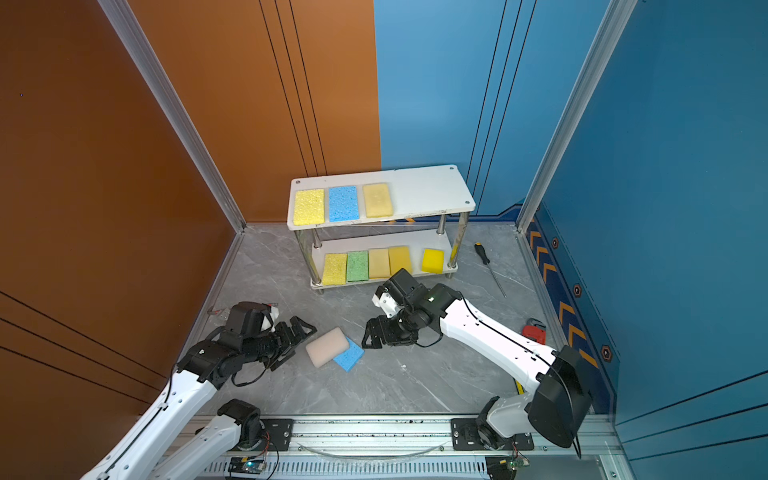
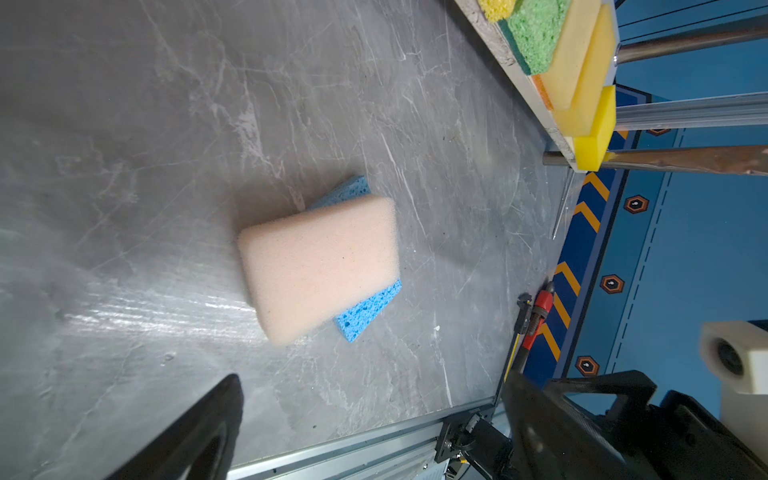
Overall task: Place and organize the cleaning sponges onto the shelf
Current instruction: 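Lower the open right gripper over the white foam sponge on the blue sponge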
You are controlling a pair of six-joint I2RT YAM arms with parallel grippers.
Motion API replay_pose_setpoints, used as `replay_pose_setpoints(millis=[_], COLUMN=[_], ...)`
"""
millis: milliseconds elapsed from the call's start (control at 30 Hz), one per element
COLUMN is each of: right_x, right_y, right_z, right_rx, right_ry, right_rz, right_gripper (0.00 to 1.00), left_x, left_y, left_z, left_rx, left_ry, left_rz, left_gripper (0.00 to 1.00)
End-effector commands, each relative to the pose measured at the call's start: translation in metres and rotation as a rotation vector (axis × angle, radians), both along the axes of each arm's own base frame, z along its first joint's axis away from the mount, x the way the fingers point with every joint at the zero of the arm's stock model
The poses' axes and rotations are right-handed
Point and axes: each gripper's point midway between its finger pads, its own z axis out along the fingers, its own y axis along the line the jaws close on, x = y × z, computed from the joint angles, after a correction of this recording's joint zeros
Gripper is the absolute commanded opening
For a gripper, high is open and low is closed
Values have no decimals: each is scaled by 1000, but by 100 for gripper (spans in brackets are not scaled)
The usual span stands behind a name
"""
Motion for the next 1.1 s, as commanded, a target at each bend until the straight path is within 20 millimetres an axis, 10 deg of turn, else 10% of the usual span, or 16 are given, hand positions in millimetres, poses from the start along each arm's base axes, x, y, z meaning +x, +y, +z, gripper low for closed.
replay_pose_setpoints(millis=[0,600,1067], right_x=[2,-35,-10], right_y=[27,75,99], right_z=[6,-50,-84], right_rx=[99,83,46], right_ry=[47,334,339], right_rz=[40,221,162], right_gripper=[84,85,84], left_x=[7,37,102], left_y=[2,23,0], left_z=[-9,-42,-57], left_rx=[26,-48,-61], left_ry=[-16,-8,-47], left_rz=[-3,62,-13], left_gripper=[98,100,99])
